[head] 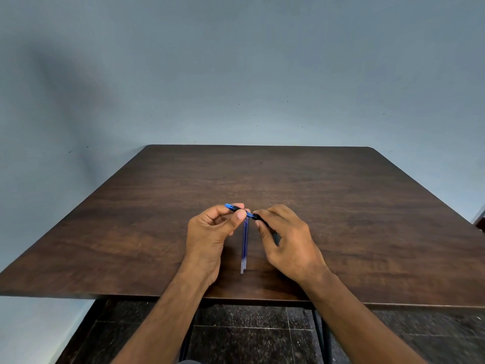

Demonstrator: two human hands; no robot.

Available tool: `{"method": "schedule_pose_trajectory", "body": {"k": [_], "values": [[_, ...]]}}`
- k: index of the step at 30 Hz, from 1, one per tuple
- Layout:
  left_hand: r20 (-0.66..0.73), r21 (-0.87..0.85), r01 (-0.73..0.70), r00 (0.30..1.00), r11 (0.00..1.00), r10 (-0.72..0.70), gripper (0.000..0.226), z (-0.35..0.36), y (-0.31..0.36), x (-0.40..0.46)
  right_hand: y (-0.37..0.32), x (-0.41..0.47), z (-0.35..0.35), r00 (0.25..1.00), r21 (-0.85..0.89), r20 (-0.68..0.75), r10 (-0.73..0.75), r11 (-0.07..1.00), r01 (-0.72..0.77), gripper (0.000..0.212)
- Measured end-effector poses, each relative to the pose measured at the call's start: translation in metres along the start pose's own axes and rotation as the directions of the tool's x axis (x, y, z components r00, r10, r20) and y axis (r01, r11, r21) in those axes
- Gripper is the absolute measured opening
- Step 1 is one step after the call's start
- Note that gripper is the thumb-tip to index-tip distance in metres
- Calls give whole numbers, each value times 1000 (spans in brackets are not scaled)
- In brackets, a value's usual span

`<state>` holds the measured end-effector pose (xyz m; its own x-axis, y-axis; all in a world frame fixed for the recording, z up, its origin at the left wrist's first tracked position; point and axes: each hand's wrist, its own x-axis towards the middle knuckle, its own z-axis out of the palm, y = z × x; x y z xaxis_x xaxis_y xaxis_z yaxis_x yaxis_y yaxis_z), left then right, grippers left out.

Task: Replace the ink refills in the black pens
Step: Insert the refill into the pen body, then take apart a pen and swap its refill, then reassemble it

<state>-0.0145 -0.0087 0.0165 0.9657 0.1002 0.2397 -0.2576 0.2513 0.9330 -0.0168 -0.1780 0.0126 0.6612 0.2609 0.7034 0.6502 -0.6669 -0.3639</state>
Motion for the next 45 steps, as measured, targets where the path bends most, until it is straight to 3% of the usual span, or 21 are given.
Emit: {"method": "schedule_pose_trajectory", "body": {"k": [6,10,16,23,32,34,36,38,40,42,45], "values": [[-35,43,-19,999,999,21,32,1,0,-1,0,0,0,1000,5,-12,-2,1000,2,24],[-50,16,-14,999,1000,15,30,1,2,-1,-1,-1,-1,1000,25,-25,6,1000,-5,37],[-80,29,19,997,999,-17,32,2,1,0,-1,1,4,995,-3,-71,-70,998,70,21],[-89,21,47,995,999,-45,33,0,-2,2,0,2,4,989,-33,-68,-132,991,130,22],[-269,-215,-9,962,976,-51,30,-3,10,7,-1,3,4,990,-27,-42,-137,990,136,21],[-315,-132,-3,948,991,-39,18,-10,16,8,-1,3,5,990,-20,-46,-134,991,133,23],[-330,150,22,943,988,30,10,-24,20,7,0,3,5,990,-17,-56,-130,991,130,22],[-257,511,36,960,859,113,13,-39,20,2,0,4,6,990,-17,-71,-125,992,124,20],[-170,760,41,976,648,137,16,-49,20,-4,0,4,7,990,-10,-81,-119,993,118,17],[-145,846,81,986,528,80,16,-51,19,-10,1,4,8,990,-13,-77,-117,993,116,15],[-169,883,144,985,447,17,23,-49,19,-13,1,4,8,991,-18,-70,-112,994,111,14]]}}
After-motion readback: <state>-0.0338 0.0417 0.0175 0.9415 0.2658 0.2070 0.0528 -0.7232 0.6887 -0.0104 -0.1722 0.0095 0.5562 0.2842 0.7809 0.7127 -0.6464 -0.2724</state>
